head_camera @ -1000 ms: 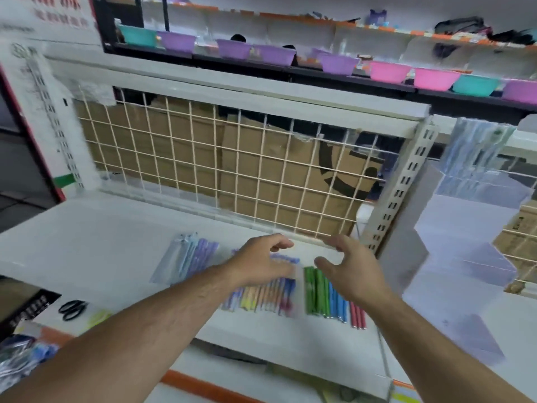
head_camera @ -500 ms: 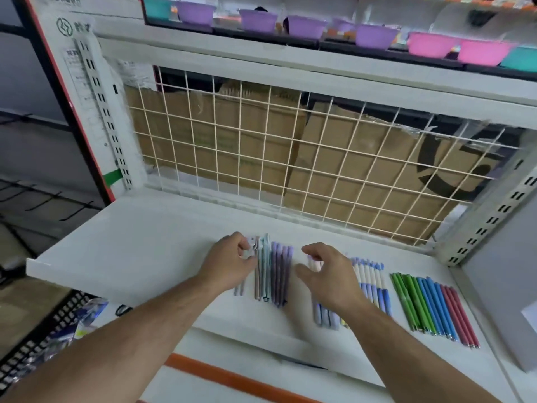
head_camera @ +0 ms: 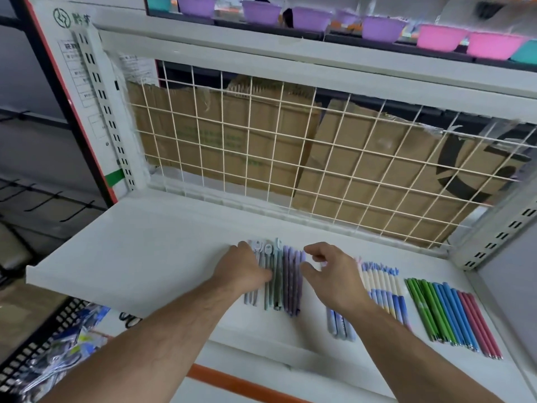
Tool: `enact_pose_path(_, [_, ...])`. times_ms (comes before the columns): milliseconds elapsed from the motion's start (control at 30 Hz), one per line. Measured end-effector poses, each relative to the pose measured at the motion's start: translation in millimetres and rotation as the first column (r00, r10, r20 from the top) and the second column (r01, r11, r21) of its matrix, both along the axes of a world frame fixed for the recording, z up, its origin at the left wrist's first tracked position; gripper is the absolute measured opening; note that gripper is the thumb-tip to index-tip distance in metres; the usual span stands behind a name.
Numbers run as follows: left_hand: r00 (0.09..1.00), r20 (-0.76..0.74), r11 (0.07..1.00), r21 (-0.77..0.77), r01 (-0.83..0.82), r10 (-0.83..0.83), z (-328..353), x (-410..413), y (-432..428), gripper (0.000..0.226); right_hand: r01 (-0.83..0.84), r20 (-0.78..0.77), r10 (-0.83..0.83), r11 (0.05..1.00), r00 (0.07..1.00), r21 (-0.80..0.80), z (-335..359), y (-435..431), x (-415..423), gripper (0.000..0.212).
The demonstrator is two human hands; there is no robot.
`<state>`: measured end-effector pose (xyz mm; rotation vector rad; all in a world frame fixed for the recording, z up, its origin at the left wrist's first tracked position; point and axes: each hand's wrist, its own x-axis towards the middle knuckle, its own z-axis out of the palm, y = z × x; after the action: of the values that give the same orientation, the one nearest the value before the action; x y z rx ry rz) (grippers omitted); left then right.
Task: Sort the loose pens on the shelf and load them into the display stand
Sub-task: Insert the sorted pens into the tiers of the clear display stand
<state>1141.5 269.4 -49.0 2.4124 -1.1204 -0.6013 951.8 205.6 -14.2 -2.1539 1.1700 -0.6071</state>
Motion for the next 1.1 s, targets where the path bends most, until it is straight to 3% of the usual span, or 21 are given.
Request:
enact_pose_path(100, [1.000, 0.008, 1.000, 0.021, 0.002, -0.002, 4.6, -0.8, -2.6, 0.064, 0.009, -0.009, -0.009, 1.000, 1.000, 0.013, -1.6, -2.4, -3.5, 0.028])
enact_pose_path(333, [0.999, 0.038, 0.996, 0.081, 0.022, -0.025, 9.4, 7.4, -5.1, 0.015, 0.017, -0.011, -0.017, 0.999, 1.000, 0.030, -2.3, -4.6, -4.5, 0.025])
enact_pose_path(467, [0.996, 0.068, 0.993, 0.105, 0.053, -0.060, 9.0, 9.5, -2.9, 0.009, 0.016, -0.003, -0.016, 0.999, 1.000, 0.051, 1.2, -4.4, -5.4, 0.021])
enact_pose_path(700, [0.997, 0.041, 0.982, 0.180, 0.050, -0.058, 14.3, 12.0, -2.1, 0.025, 0.003, 0.032, -0.006, 0.996, 0.999, 0.087, 10.1, 0.4, -12.6, 0.014])
enact_pose_path(800, [0.997, -0.080, 0.991, 0.132, 0.031, -0.020, 21.3, 14.6, -0.1, 0.017, 0.002, 0.042, -0.006, 0.995, 0.999, 0.101, 12.5, 4.0, -17.3, 0.011])
enact_pose_path(900, [0.937, -0.349, 0.997, -0.063, -0.044, 0.019, 34.6, 11.6, -1.9, 0.012, 0.006, 0.062, -0.013, 0.993, 0.998, 0.120, 15.1, 7.7, -23.3, 0.008])
enact_pose_path(1000, [0.840, -0.535, 0.971, -0.234, -0.050, -0.086, 54.6, -8.7, -5.3, 0.013, 0.016, 0.070, -0.025, 0.991, 0.997, 0.136, 21.6, 11.3, -29.5, 0.008])
enact_pose_path(1100, [0.742, -0.631, 0.938, -0.346, -0.009, -0.226, 71.1, -40.1, -10.7, 0.012, 0.039, 0.113, -0.054, 0.990, 0.992, 0.137, 34.9, 12.2, -37.1, 0.004])
